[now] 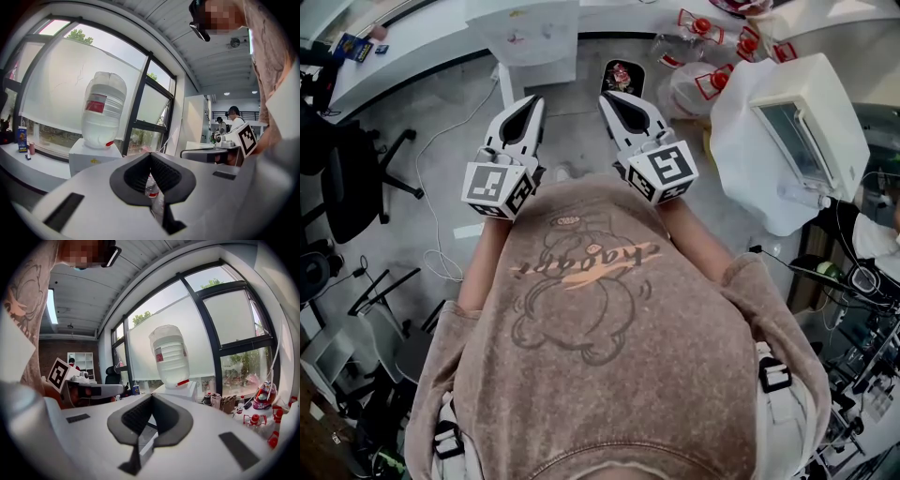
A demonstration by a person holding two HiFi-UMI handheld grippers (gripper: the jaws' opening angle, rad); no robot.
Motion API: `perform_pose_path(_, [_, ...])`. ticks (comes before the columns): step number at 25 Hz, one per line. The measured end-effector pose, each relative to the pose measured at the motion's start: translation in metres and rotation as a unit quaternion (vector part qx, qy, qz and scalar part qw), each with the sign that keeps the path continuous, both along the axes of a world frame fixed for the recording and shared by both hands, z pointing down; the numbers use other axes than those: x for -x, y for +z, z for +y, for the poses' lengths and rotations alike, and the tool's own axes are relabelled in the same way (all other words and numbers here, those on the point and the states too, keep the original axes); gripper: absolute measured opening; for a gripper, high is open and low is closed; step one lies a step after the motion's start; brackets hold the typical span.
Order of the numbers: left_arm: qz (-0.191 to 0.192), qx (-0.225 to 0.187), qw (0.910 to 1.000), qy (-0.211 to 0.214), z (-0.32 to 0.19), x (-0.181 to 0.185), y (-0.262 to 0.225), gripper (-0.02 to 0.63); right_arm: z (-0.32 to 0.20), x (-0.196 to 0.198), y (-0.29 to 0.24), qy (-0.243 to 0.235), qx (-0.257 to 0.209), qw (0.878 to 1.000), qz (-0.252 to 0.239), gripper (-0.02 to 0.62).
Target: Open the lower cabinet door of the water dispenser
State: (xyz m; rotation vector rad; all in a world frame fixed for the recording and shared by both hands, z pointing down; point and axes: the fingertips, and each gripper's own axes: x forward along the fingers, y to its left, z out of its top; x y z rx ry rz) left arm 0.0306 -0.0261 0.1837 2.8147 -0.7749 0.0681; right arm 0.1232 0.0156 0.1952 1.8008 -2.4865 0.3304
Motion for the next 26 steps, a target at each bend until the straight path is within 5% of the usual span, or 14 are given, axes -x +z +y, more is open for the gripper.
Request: perform_pose_path(26, [-0.008,0.017,0.9998,-0.005,0.009,0.003,0.011,0.017,0.013,-0.003,0.003,0.003,0.002,1.000,0.017,0.005])
